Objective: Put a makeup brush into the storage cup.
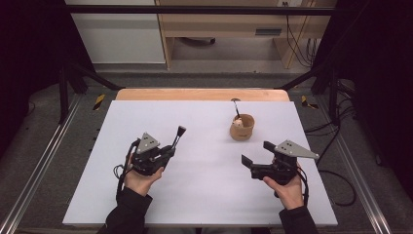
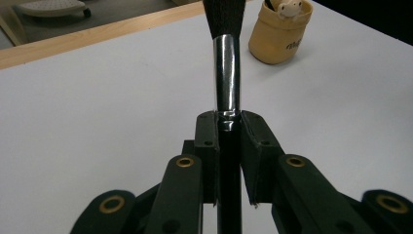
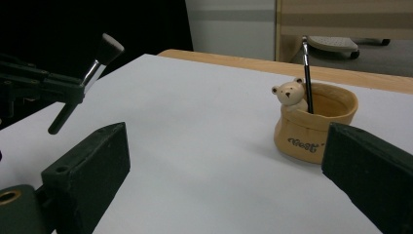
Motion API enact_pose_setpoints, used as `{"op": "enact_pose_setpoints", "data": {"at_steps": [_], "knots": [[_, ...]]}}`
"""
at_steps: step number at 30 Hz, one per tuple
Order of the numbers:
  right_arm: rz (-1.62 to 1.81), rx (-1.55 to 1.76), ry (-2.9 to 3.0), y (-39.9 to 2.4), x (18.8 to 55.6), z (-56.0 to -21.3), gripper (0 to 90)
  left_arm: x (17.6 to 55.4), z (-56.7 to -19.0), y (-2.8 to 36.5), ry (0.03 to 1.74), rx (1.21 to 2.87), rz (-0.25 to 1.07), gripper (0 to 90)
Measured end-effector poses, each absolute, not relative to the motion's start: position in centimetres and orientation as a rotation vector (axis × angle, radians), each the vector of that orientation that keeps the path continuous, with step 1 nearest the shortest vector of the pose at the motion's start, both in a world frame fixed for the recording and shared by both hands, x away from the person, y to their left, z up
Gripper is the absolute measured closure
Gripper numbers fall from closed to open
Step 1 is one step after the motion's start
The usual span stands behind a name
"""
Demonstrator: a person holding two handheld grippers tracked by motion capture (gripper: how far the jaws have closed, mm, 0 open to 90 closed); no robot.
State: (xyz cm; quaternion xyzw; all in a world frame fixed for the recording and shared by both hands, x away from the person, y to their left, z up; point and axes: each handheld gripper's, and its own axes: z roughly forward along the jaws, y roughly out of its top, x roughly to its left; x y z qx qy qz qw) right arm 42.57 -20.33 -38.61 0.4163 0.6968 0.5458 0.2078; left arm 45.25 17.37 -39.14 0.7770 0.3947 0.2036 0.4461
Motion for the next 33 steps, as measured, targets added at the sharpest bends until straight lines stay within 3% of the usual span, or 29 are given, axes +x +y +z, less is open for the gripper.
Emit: {"op": "enact_pose_setpoints", "data": {"at_steps": [33], "knots": [[1.619, 1.163, 1.952, -16.3, 43.3, -37.7, 6.1, 43.9, -39.5, 14.2, 0.947, 1.833, 0.493, 78.0]]}}
